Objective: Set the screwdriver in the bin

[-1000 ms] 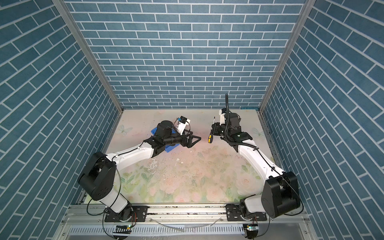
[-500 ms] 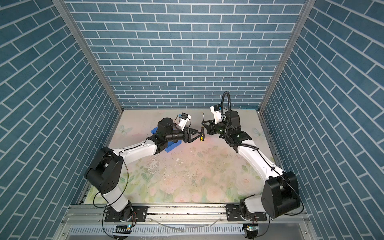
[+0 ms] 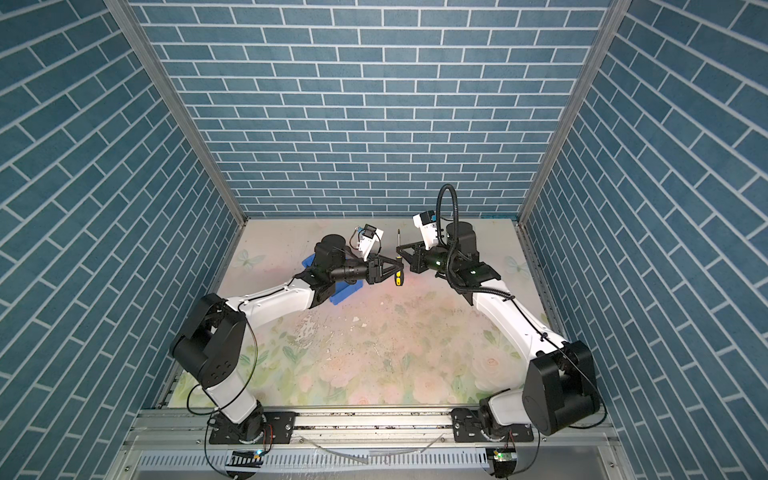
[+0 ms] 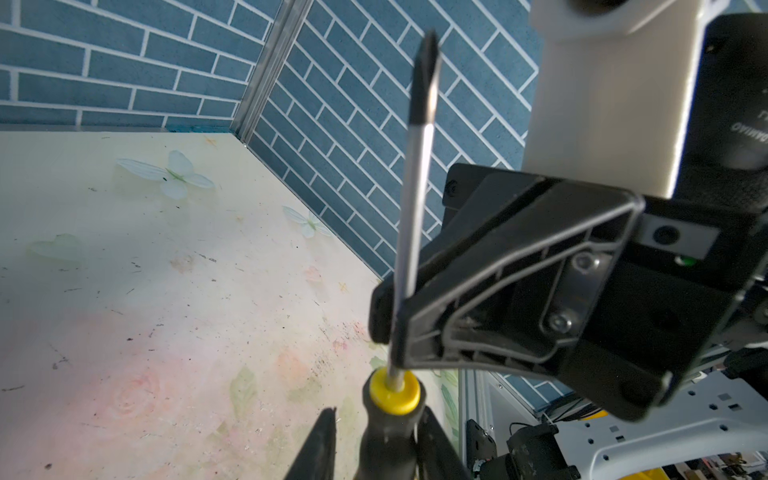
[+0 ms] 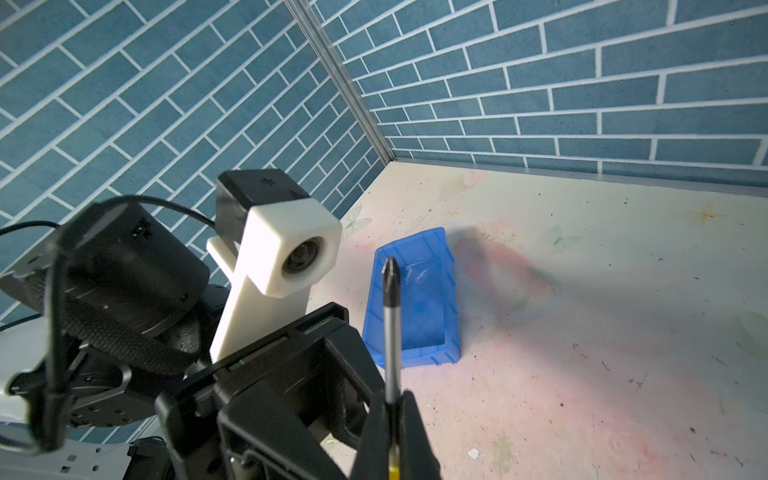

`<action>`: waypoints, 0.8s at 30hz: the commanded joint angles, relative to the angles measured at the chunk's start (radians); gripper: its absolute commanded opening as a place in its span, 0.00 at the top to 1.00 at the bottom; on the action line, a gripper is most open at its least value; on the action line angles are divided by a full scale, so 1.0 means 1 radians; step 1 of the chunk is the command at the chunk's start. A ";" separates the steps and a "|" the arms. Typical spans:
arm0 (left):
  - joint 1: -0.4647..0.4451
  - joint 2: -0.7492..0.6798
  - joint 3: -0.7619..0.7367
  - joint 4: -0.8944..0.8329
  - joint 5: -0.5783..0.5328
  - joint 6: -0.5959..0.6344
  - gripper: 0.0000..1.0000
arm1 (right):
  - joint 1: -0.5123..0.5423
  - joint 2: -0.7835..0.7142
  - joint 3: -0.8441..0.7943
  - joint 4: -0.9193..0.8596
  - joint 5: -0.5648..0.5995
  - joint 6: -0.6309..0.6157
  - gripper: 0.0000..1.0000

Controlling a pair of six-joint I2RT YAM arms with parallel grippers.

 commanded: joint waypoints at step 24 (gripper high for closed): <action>0.011 0.006 -0.016 0.062 -0.020 0.006 1.00 | 0.027 -0.007 0.045 -0.043 0.042 -0.083 0.62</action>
